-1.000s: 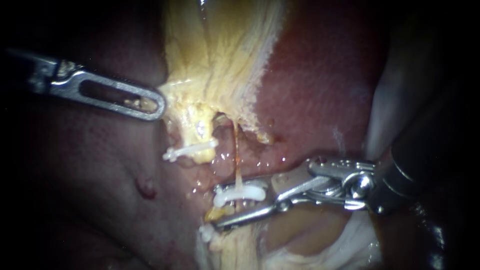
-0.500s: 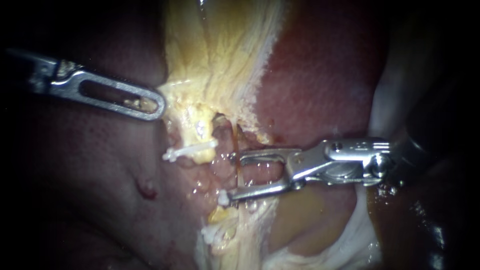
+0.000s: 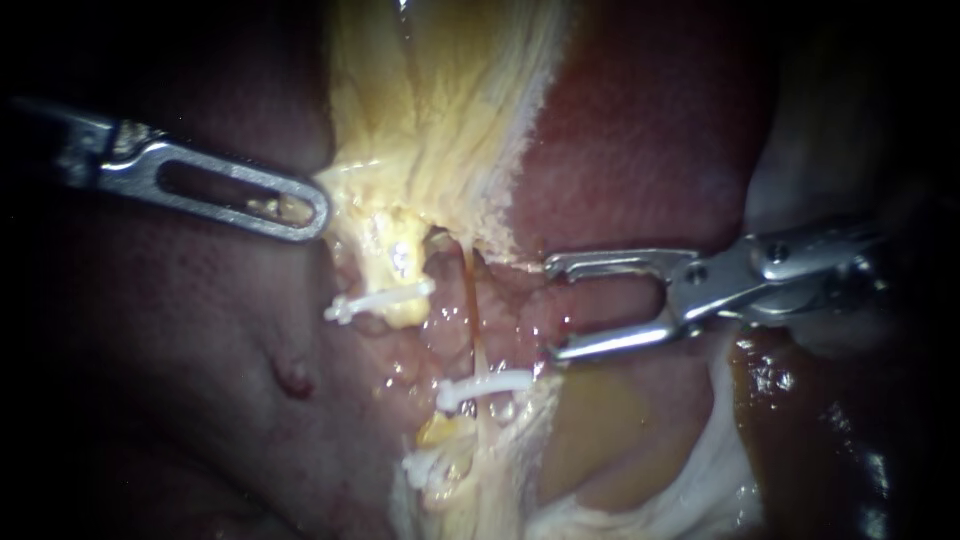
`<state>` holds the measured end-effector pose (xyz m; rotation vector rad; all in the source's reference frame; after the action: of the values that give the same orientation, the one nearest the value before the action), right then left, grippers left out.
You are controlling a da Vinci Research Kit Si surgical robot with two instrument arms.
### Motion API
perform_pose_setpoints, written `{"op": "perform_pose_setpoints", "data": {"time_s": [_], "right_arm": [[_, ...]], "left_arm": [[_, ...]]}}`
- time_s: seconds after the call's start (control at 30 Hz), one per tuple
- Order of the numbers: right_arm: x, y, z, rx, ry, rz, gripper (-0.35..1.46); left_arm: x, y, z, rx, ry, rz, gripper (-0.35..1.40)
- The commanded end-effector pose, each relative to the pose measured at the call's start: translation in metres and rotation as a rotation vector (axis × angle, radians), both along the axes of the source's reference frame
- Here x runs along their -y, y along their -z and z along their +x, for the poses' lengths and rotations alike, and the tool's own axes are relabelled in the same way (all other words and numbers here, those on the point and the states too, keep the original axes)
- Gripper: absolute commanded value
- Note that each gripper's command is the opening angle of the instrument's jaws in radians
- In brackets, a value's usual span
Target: Going back first clip right tube
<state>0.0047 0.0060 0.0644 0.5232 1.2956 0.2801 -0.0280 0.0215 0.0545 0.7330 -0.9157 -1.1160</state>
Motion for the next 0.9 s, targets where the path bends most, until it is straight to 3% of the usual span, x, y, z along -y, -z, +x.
{"op": "perform_pose_setpoints", "data": {"time_s": [0.03, 0.47, 0.9], "right_arm": [[-0.0002, 0.0003, -0.0004, -0.001, 0.001, -0.001, 0.5], [-0.0001, 0.0013, -0.0015, -0.01, 0.013, -0.013, 0.5], [0.0002, 0.0018, -0.0016, -0.012, 0.016, -0.012, 0.5]], "left_arm": [[0.0, -0.0001, 0.0, 0.001, -0.001, 0.0, -0.35], [0.0006, -0.0021, -0.0014, -0.004, 0.003, -0.009, -0.35], [0.0018, -0.0063, -0.0071, 0.003, -0.041, -0.003, -0.35]]}}
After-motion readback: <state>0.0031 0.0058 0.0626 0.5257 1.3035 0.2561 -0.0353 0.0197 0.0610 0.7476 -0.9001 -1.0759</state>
